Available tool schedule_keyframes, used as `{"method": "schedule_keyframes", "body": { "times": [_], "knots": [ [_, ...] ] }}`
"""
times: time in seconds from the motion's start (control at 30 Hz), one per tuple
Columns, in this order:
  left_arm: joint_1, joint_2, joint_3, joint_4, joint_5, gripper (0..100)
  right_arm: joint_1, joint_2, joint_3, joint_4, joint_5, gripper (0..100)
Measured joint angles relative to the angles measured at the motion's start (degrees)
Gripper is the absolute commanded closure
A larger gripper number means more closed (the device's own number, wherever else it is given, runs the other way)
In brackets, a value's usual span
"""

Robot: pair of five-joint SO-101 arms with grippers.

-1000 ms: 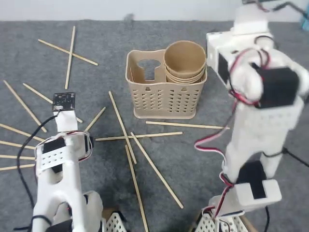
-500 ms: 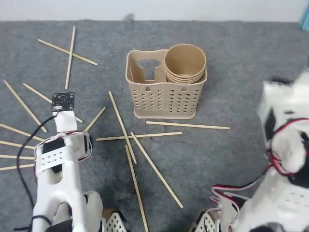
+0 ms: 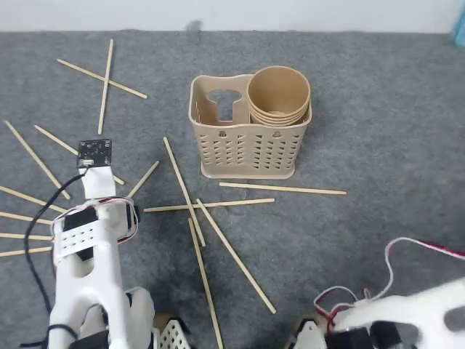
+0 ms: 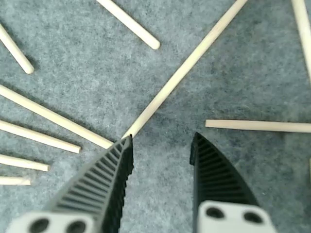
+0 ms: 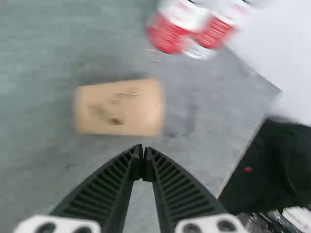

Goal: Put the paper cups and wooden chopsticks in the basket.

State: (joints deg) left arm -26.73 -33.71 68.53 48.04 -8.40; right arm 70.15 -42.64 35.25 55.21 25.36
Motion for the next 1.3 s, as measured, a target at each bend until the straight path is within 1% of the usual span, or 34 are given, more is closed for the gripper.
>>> {"method": "schedule_keyframes", "body": {
  "times": [0.07, 0.17, 0.27, 0.37, 0.43, 0.53, 0.67, 0.77, 0.83, 0.93, 1.0, 1.2, 1.3],
  "knots": [
    [0.0, 0.0, 0.0, 0.0, 0.0, 82, 2.7, 0.1, 5.0, -7.7, 0.2, 98.2],
    [0.0, 0.0, 0.0, 0.0, 0.0, 82, 5.3, 1.7, 6.2, -14.0, 0.2, 98.2],
    [0.0, 0.0, 0.0, 0.0, 0.0, 82, 5.9, 7.4, 5.2, -15.9, 0.2, 98.2],
    [0.0, 0.0, 0.0, 0.0, 0.0, 82, 5.8, 17.4, -0.4, -16.2, 0.3, 96.9],
    [0.0, 0.0, 0.0, 0.0, 0.0, 82, 5.8, 25.2, -5.9, -14.8, 0.3, 91.1],
    [0.0, 0.0, 0.0, 0.0, 0.0, 82, 5.8, 37.5, -16.1, -9.7, 0.3, 82.2],
    [0.0, 0.0, 0.0, 0.0, 0.0, 82, 5.6, 51.7, -31.5, -1.2, 0.3, 81.5],
    [0.0, 0.0, 0.0, 0.0, 0.0, 82, 4.1, 60.3, -41.4, 4.2, 0.3, 81.5],
    [0.0, 0.0, 0.0, 0.0, 0.0, 82, 2.9, 64.4, -47.0, 7.7, 0.3, 81.5],
    [0.0, 0.0, 0.0, 0.0, 0.0, 82, 2.3, 65.9, -52.3, 12.8, 0.3, 81.6],
    [0.0, 0.0, 0.0, 0.0, 0.0, 82, 1.8, 66.0, -53.5, 14.1, 0.3, 83.0],
    [0.0, 0.0, 0.0, 0.0, 0.0, 82, -1.5, 69.9, -54.4, 14.2, 0.2, 98.8],
    [0.0, 0.0, 0.0, 0.0, 0.0, 82, -4.7, 70.9, -54.4, 14.4, -0.8, 98.5]
  ]
}}
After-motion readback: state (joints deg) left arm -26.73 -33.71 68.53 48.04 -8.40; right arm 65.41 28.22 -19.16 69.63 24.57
